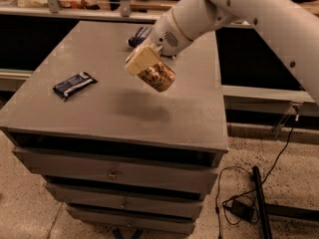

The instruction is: Place orange can upright

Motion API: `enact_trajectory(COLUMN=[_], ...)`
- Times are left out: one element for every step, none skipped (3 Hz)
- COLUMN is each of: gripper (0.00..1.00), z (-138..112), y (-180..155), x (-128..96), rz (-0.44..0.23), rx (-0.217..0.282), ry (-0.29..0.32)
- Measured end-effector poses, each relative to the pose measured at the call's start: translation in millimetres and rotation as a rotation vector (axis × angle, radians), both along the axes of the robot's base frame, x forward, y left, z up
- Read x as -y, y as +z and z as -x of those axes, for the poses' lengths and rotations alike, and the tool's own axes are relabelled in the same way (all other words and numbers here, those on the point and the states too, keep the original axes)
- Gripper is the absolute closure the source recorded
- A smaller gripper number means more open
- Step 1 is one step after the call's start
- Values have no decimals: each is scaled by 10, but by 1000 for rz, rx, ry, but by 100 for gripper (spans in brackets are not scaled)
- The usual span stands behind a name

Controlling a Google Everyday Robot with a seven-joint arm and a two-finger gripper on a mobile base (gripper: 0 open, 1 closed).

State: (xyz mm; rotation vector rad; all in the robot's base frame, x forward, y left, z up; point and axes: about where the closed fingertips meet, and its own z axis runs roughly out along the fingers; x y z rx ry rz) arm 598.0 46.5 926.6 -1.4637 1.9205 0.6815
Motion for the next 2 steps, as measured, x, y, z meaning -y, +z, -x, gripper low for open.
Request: enact_trajectory(gripper=[100,100], z=[64,85], y=[115,171], x=[-64,-21], rz=[-273,-417], rx=[-2,50], ry=[157,247])
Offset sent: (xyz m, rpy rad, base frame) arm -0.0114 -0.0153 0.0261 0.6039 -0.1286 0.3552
